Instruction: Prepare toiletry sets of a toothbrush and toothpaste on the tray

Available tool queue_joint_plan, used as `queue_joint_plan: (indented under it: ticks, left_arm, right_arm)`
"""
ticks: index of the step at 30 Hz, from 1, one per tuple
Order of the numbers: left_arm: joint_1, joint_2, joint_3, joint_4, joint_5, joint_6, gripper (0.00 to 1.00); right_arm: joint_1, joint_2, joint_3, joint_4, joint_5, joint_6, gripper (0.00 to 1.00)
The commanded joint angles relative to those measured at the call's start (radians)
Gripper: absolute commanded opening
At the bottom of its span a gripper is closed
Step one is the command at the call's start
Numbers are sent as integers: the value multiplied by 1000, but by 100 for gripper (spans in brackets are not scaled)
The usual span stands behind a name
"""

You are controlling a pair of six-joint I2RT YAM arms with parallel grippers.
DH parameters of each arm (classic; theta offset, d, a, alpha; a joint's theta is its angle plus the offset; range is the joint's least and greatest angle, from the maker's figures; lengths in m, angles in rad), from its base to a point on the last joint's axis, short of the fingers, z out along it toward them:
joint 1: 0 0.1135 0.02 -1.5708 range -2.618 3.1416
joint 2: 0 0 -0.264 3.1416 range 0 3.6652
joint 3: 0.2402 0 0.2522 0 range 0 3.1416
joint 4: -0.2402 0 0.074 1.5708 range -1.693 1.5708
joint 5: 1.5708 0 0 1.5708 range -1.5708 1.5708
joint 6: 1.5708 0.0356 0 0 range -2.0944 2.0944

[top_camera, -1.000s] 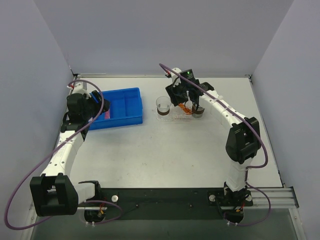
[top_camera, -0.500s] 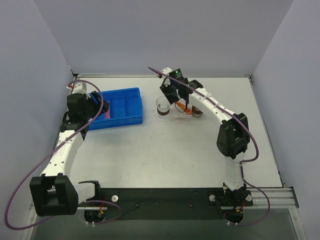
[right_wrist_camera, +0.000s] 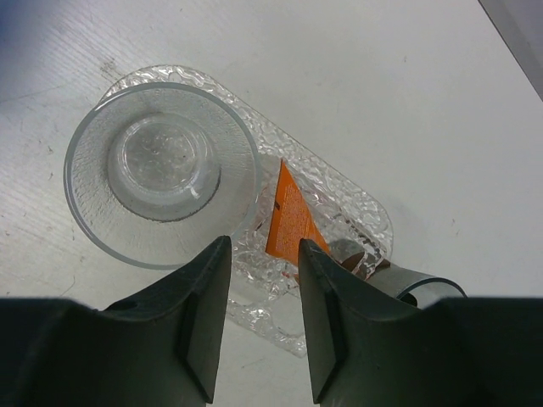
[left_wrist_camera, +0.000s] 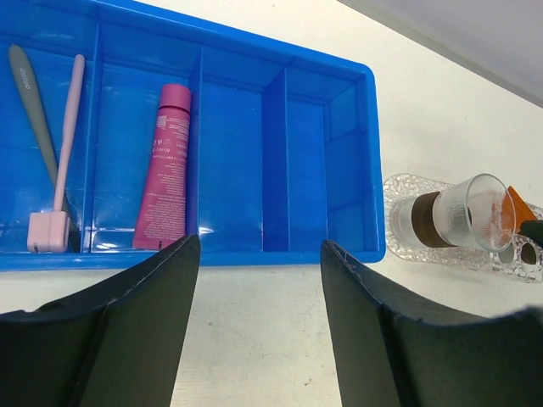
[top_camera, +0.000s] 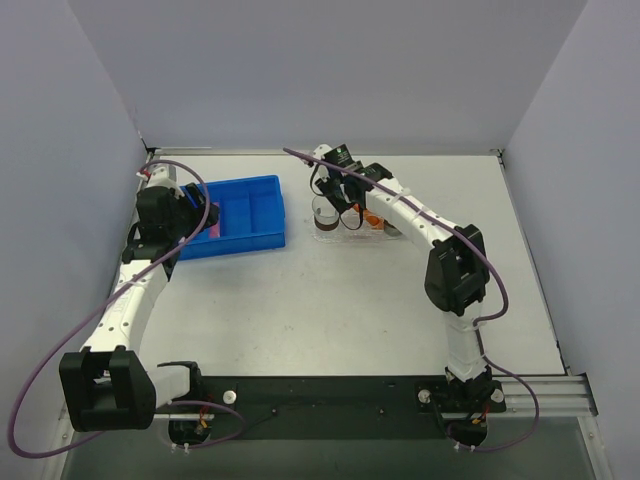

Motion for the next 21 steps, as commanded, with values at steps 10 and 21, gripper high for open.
queue_joint_plan:
  ticks: [10, 21]
  left_arm:
    - [-8, -38, 33, -4, -34, 37, 69]
    - [-8, -48, 36, -13, -41, 46, 69]
  right_arm:
    - [23, 34, 49, -36, 96, -56, 29]
    - [24, 46, 36, -13, 103, -86, 24]
